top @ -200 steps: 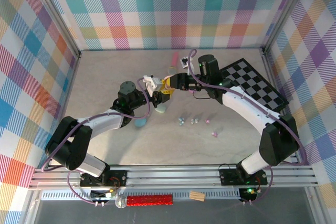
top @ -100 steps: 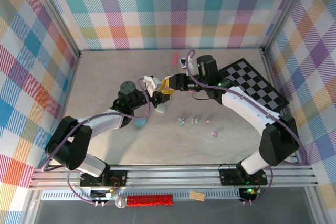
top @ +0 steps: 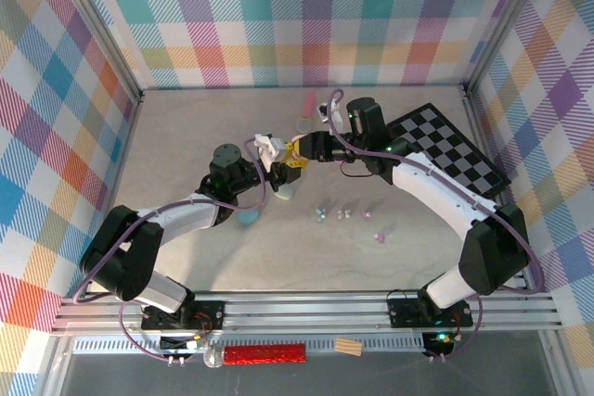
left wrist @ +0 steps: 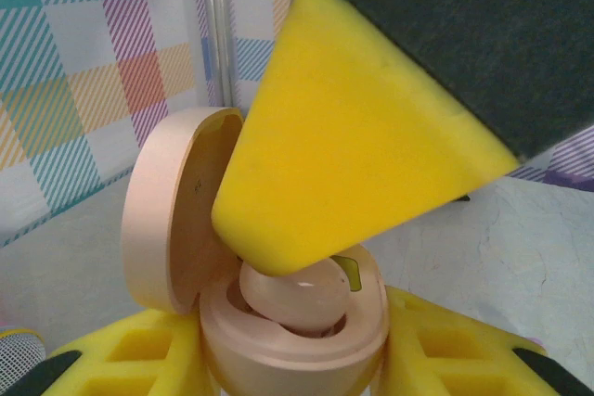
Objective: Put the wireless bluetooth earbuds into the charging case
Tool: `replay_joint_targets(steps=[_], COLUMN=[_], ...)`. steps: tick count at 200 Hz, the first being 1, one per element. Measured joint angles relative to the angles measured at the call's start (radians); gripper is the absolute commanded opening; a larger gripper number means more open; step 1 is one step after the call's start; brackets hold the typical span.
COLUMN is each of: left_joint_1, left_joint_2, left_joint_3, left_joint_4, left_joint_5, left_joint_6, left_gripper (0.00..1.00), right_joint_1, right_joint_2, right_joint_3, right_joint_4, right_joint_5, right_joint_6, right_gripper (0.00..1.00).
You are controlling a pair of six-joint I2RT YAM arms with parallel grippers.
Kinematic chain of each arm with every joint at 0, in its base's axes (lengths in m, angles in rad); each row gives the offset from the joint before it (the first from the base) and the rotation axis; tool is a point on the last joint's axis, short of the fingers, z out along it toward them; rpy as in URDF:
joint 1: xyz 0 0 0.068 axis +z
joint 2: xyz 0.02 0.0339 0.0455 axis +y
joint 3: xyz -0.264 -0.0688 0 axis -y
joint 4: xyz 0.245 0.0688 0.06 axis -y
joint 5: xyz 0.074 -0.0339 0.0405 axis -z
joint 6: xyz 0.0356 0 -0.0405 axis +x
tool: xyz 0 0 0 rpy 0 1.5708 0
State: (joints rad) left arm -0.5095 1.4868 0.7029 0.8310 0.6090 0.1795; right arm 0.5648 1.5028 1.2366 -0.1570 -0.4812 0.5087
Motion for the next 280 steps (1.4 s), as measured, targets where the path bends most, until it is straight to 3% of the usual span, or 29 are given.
replay_joint_targets(steps=[47,94,151,205,242,280], left_joint_1=[-0.001,0.018,0.195,0.356,0.398,0.412], left_joint_2=[-0.001,-0.001,-0.003,-0.062,-0.089,-0.089], left_joint_3=[0.0,0.0,-0.001,-0.001,0.016,0.05], left_joint_4=[0.023,0.037,0.065,0.089,0.107,0.113], left_joint_5=[-0.002,-0.012,-0.017,-0.023,-0.024,-0.019], left_joint_6=[-0.003,-0.006,-0.056,-0.117,-0.171,-0.195], left_gripper=[0.38,0.38,0.38,0.38,0.38,0.38], right_joint_1=[0.002,0.002,0.074,0.144,0.187,0.239], right_joint_2=[-0.048,-0.166,-0.206,0.043,0.293,0.446], right_joint_3=[-0.001,-0.092,-0.175,-0.138,-0.008,0.065], right_joint_4=[-0.029,-0.018,-0.018,-0.008,-0.018,-0.006], right_joint_5=[0.023,0.026,0.061,0.094,0.126,0.135], right_joint_6=[-0.02,-0.074,-0.107,-0.122,-0.119,-0.076], right_gripper=[0.47,0.5,0.5,0.5,0.49,0.49])
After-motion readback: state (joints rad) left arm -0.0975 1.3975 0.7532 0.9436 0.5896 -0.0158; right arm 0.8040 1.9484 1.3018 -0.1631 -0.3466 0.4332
